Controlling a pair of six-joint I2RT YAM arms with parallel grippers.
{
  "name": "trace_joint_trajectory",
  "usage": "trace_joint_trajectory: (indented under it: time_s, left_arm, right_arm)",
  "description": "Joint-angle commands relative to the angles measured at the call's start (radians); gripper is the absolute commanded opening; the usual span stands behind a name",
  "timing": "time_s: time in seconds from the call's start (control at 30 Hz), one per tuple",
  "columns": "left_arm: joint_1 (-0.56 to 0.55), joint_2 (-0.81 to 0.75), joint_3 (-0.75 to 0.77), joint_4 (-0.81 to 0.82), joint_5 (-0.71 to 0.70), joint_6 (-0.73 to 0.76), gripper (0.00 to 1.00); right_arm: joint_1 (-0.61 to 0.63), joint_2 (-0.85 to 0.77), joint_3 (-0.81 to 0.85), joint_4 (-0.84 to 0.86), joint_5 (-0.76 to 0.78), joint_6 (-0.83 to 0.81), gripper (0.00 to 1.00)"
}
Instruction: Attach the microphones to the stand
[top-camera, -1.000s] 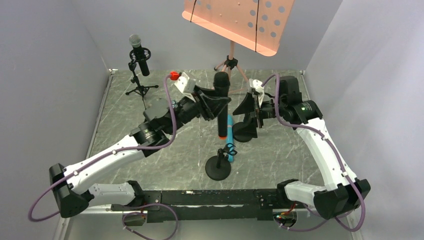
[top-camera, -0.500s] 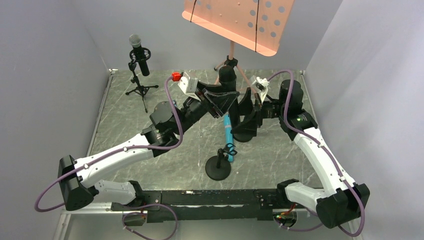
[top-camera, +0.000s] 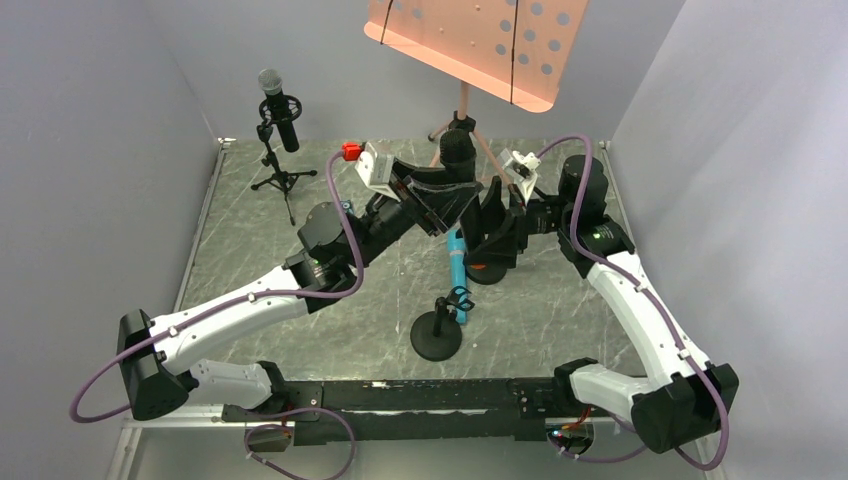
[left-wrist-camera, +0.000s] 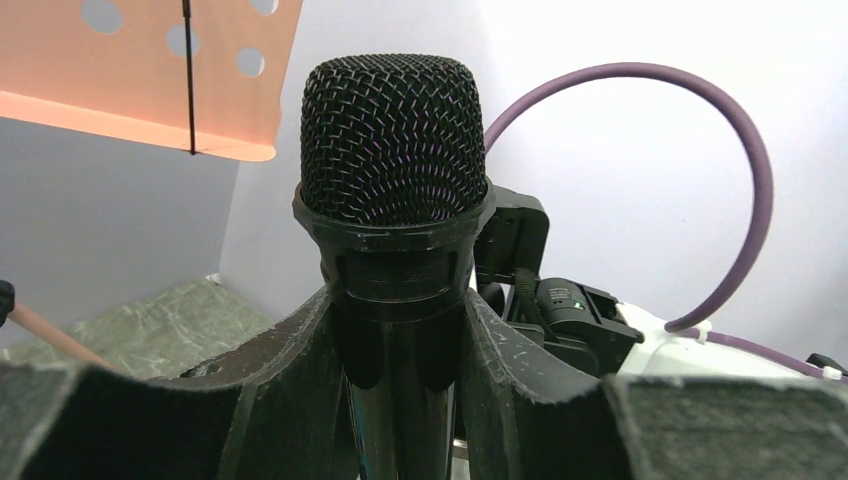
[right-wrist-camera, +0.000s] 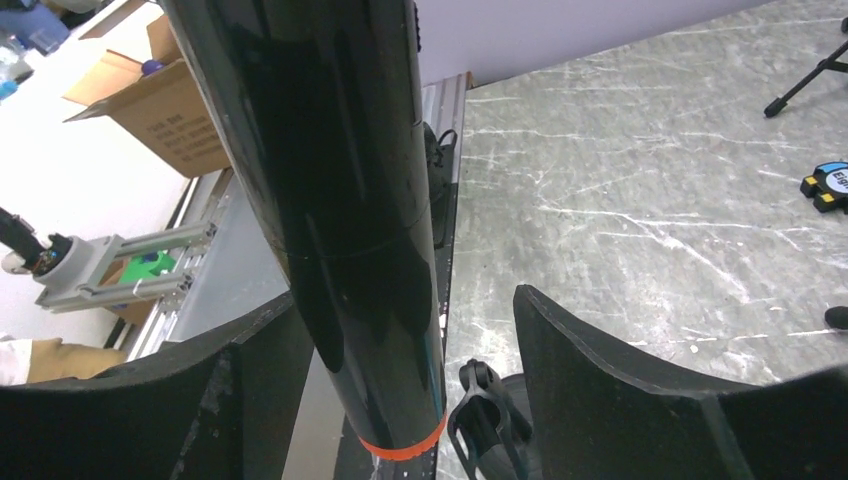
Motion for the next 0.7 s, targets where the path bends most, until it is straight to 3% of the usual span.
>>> trace_joint_trajectory:
  time_s: [0.0, 0.1, 0.2, 0.3, 0.4, 0.53, 0.6, 0.67]
  left_arm:
    - [-0.006, -0.003, 0.056, 0.104, 0.048, -0.03, 0.0]
    - [-0.005, 0.001, 0.06, 0.103, 0.058, -0.033, 0.0]
    - [-0.004, 0.001, 0.058, 0.105, 0.065, -0.039, 0.0]
    - [-0.004, 0.005, 0.058, 0.104, 0.077, -0.046, 0.0]
    - [-0.003, 0.005, 0.055, 0.106, 0.074, -0.045, 0.0]
    - [0.003, 0.006, 0.048, 0.106, 0.075, -0.047, 0.0]
    - [0.008, 0.003, 0.044, 0.096, 0.087, -0.057, 0.08]
    - [0.013, -0.009, 0.034, 0.08, 0.103, -0.064, 0.33]
  right_arm:
    - [0.001, 0.007, 0.07, -0.04, -0.047, -0.047, 0.75]
    - [0.001, 0.022, 0.095, -0.097, -0.051, -0.099, 0.73]
    - [0.003, 0.029, 0.103, -0.119, -0.061, -0.122, 0.65]
    - [0.003, 0.036, 0.108, -0.127, -0.086, -0.131, 0.45]
    - [0.003, 0.042, 0.122, -0.172, -0.095, -0.168, 0.18]
    - [0.0, 0.016, 0.121, -0.196, -0.087, -0.206, 0.04]
    - [-0.021, -0.005, 0.123, -0.237, -0.064, -0.262, 0.01]
    - [-0.059, -0.032, 0.116, -0.275, -0.05, -0.307, 0.0]
